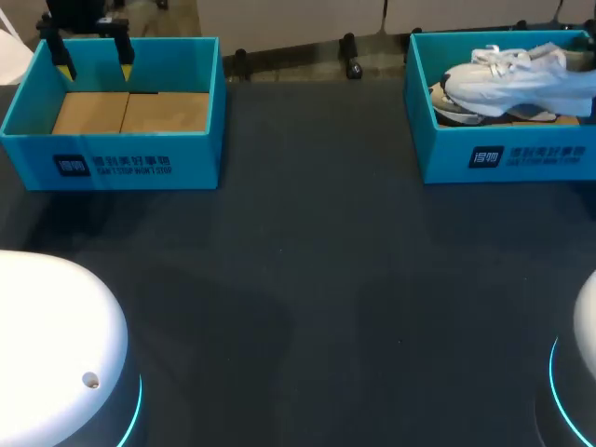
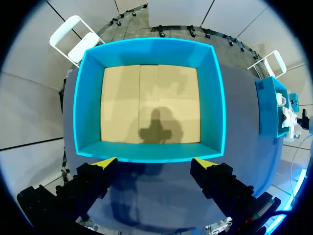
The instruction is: Take the shoe out of the shoebox, open the shoe tongue, remove and reinsert the insole, then place the shoe into the shoebox
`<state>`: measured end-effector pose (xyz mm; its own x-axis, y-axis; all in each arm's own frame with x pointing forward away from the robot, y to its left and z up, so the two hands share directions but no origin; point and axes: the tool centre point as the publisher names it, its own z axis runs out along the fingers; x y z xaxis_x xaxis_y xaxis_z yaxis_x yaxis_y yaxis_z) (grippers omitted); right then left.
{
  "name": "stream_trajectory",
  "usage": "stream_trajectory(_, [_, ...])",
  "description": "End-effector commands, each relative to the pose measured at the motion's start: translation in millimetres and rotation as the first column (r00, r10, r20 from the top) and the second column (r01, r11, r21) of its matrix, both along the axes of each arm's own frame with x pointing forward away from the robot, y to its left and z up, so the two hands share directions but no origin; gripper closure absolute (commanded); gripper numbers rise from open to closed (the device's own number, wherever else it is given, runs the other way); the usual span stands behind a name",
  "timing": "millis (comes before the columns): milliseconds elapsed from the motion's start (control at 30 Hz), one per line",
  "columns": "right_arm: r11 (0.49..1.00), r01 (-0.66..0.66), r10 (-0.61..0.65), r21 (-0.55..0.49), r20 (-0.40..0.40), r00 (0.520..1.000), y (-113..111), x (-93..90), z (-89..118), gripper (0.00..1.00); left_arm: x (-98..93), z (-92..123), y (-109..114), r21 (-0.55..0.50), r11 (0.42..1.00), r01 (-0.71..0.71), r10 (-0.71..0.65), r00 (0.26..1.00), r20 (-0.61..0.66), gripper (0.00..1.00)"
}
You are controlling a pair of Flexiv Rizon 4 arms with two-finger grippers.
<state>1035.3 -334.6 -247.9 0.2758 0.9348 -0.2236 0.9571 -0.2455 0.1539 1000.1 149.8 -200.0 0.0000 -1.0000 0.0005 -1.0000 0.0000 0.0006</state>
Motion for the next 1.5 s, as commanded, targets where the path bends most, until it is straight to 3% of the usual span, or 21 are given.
stream_trajectory(33, [1.000,-0.011,0.011,-0.003,0.005,1.000,10,-17.2,48,1.00,-0.1,0,0,0.000,1.000,0.000,0.000,1.000,0.000,0.00])
stream_trajectory(167, [1.000,-0.027,0.027,-0.004,-0.021,0.999,18,-27.2,70,1.00,-0.1,0,0,0.000,1.000,0.000,0.000,1.000,0.000,0.00])
stream_trajectory(767, [1.000,-0.027,0.027,-0.004,-0.021,0.999,18,-27.2,70,1.00,-0.1,0,0,0.000,1.000,0.000,0.000,1.000,0.000,0.00])
stream_trajectory(1167, [0.997,0.046,-0.046,-0.066,-0.003,0.999,75,-97.3,82,1.00,-0.1,0,0,0.000,1.000,0.000,0.000,1.000,0.000,0.00])
stream_trajectory(1500, [0.994,-0.020,0.020,-0.104,-0.005,1.000,116,-164.3,86,1.00,-0.1,0,0,0.000,1.000,0.000,0.000,1.000,0.000,0.00])
